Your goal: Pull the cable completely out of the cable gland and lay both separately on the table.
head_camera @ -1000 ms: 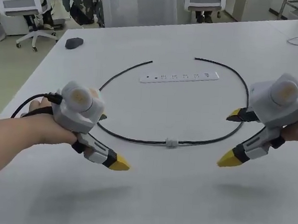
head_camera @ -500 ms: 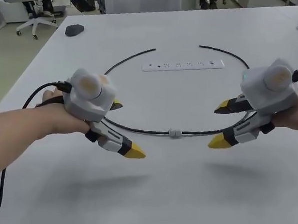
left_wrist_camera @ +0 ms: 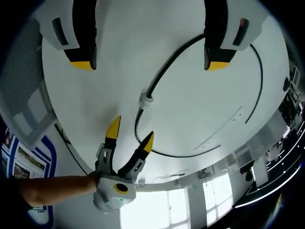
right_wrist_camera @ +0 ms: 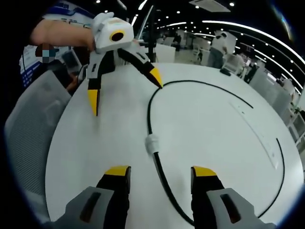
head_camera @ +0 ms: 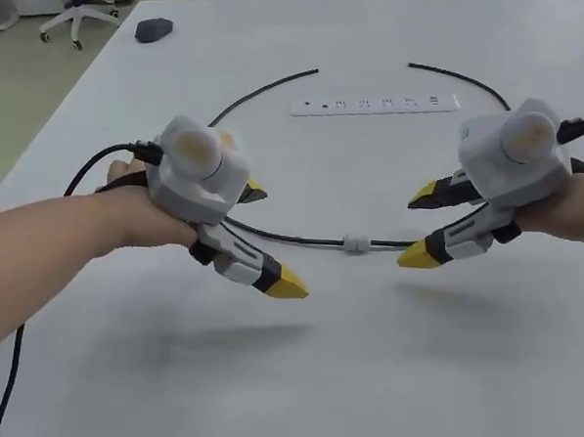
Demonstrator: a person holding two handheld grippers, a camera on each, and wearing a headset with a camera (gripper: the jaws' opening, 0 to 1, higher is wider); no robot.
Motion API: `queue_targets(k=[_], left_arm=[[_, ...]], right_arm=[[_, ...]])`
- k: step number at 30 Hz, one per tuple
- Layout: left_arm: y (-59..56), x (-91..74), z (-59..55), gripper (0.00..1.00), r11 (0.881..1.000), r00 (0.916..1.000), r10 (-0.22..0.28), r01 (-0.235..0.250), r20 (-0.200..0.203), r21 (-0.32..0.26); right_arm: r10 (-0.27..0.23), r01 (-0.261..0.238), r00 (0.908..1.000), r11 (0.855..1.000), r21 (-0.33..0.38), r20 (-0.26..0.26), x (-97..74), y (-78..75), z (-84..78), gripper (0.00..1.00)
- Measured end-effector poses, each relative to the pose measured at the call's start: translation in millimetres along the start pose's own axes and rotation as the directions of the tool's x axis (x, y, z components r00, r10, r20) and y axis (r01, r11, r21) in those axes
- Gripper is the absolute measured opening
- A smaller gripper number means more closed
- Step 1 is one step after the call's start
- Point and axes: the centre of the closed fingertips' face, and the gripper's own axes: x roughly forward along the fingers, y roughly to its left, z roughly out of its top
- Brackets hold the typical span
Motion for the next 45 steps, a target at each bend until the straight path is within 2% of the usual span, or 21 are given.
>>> queue_targets(k=[2,3,4,5,7,12,14,17,20,23,25,30,34,36,38,40,43,45], left_arm=[[4.5,-0.3,3.8,0.89,0.999,0.9993,0.031,-0.031,0.019,0.008],[6.7,-1.5,11.8,0.87,0.998,0.9966,0.058,-0.058,0.058,0.009],[5.8,-1.8,18.1,0.85,0.998,0.9939,0.062,-0.062,0.091,0.000],[1.1,-2.1,24.7,0.84,0.999,0.9910,0.046,-0.044,0.126,-0.014],[-0.1,-2.3,23.6,0.84,0.999,0.9926,0.041,-0.040,0.114,-0.013],[-1.6,-0.2,21.9,0.86,1.000,0.9941,0.029,-0.030,0.105,0.006],[-3.7,0.6,21.5,0.87,1.000,0.9931,0.020,-0.022,0.115,0.011],[-6.9,2.7,22.4,0.79,1.000,0.9907,0.008,-0.007,0.136,-0.006],[-8.5,7.7,18.8,0.82,1.000,0.9913,0.006,-0.004,0.132,-0.015],[-9.4,8.7,16.5,0.81,1.000,0.9926,-0.002,0.004,0.122,-0.015],[-7.6,10.0,14.6,0.85,1.000,0.9938,0.006,-0.007,0.111,0.009],[-1.2,10.9,20.8,0.88,1.000,0.9907,0.020,-0.021,0.135,0.002],[-2.1,10.6,26.6,0.88,1.000,0.9880,0.015,-0.013,0.154,-0.011],[-2.7,10.1,25.0,0.90,1.000,0.9898,0.016,-0.017,0.142,0.009],[2.8,10.4,15.5,0.95,0.997,0.9941,0.046,-0.053,0.098,0.062],[0.0,10.7,14.6,0.97,0.999,0.9939,0.031,-0.034,0.105,0.027],[0.2,8.4,16.8,0.95,1.000,0.9921,0.030,-0.031,0.122,0.003],[-6.5,7.0,21.3,0.92,0.999,0.9893,0.002,0.005,0.146,-0.044]], right_arm=[[0.015,-0.016,0.9993,1.000,0.017,0.033,5.6,0.9,6.7,0.48],[0.020,-0.020,0.9993,1.000,0.024,0.030,8.7,0.1,7.6,0.45],[0.020,-0.021,0.9993,1.000,0.017,0.032,10.9,0.4,8.8,0.41],[0.024,-0.024,0.9989,1.000,-0.003,0.041,14.2,0.8,11.6,0.38],[0.030,-0.030,0.9989,0.999,-0.013,0.037,18.6,1.5,12.1,0.33],[0.042,-0.042,0.9988,0.999,-0.035,0.025,29.6,3.9,11.9,0.28],[0.052,-0.051,0.9985,0.998,-0.045,0.018,33.4,6.3,11.2,0.26],[0.058,-0.057,0.9981,0.997,-0.056,0.019,37.3,7.0,12.1,0.24],[0.066,-0.064,0.9977,0.996,-0.065,0.020,39.6,6.8,12.5,0.21],[0.084,-0.083,0.9964,0.994,-0.066,0.010,41.1,9.6,9.5,0.19],[0.092,-0.090,0.9957,0.994,-0.062,0.015,40.1,10.5,9.9,0.17],[0.093,-0.091,0.9955,0.994,-0.059,0.018,41.0,8.9,10.3,0.16],[0.104,-0.103,0.9943,0.994,-0.043,0.025,42.5,9.5,10.7,0.10],[0.105,-0.104,0.9940,0.994,-0.043,0.029,42.4,10.4,10.2,0.09],[0.104,-0.103,0.9939,0.994,-0.032,0.035,42.5,11.4,10.5,0.09],[0.110,-0.109,0.9935,0.993,-0.034,0.031,42.5,14.0,10.8,0.09],[0.119,-0.118,0.9928,0.992,-0.043,0.018,42.0,20.5,10.6,0.08],[0.125,-0.124,0.9920,0.991,-0.052,0.016,40.1,27.3,10.3,0.08]])
